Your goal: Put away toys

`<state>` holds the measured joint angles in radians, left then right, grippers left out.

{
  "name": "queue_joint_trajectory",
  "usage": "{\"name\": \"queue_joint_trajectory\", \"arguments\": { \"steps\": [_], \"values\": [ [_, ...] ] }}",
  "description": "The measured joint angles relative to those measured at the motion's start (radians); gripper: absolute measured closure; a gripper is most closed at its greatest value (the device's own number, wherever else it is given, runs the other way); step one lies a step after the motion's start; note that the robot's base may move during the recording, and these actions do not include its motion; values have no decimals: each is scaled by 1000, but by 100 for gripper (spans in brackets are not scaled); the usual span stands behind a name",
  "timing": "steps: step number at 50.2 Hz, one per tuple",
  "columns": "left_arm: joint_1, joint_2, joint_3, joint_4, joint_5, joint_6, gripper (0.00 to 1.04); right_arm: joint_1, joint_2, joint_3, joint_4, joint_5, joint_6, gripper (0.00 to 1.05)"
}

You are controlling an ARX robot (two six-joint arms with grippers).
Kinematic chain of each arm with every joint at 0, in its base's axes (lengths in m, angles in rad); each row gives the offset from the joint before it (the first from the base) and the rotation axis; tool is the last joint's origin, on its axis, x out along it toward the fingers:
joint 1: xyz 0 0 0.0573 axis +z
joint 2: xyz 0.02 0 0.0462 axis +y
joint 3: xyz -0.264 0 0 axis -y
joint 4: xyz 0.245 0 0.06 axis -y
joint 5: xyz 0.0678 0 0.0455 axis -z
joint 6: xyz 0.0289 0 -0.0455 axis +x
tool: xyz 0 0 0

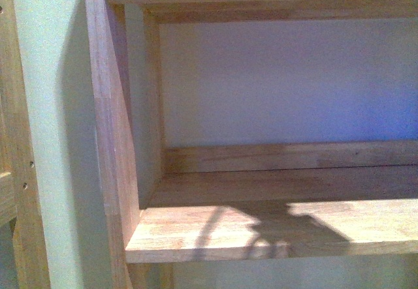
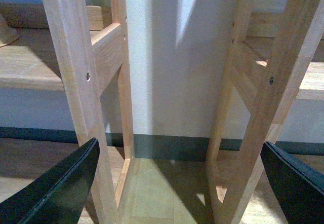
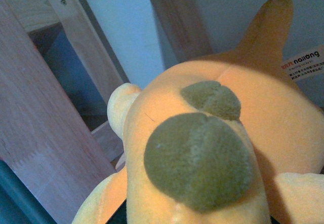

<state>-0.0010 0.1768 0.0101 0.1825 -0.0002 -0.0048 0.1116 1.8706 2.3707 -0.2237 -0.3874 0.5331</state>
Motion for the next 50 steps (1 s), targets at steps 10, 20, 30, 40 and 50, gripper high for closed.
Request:
{"name": "queue_joint_trajectory", "arguments": {
  "steps": [10, 20, 30, 40, 50],
  "values": [
    [0, 0, 0, 0, 0, 0, 6, 18, 56, 77, -22, -6, -1, 87],
    [0, 0, 0, 0, 0, 0, 6, 1, 111, 116, -17, -26, 17, 87],
    [0, 0, 0, 0, 0, 0, 6, -5, 145, 140, 9, -29, 66, 87],
    [0, 0, 0, 0, 0, 0, 6, 3, 213, 243, -26, -20, 84, 87],
    [0, 0, 0, 0, 0, 0, 6, 19, 317, 418, -113, -13, 103, 87]
  ]
}}
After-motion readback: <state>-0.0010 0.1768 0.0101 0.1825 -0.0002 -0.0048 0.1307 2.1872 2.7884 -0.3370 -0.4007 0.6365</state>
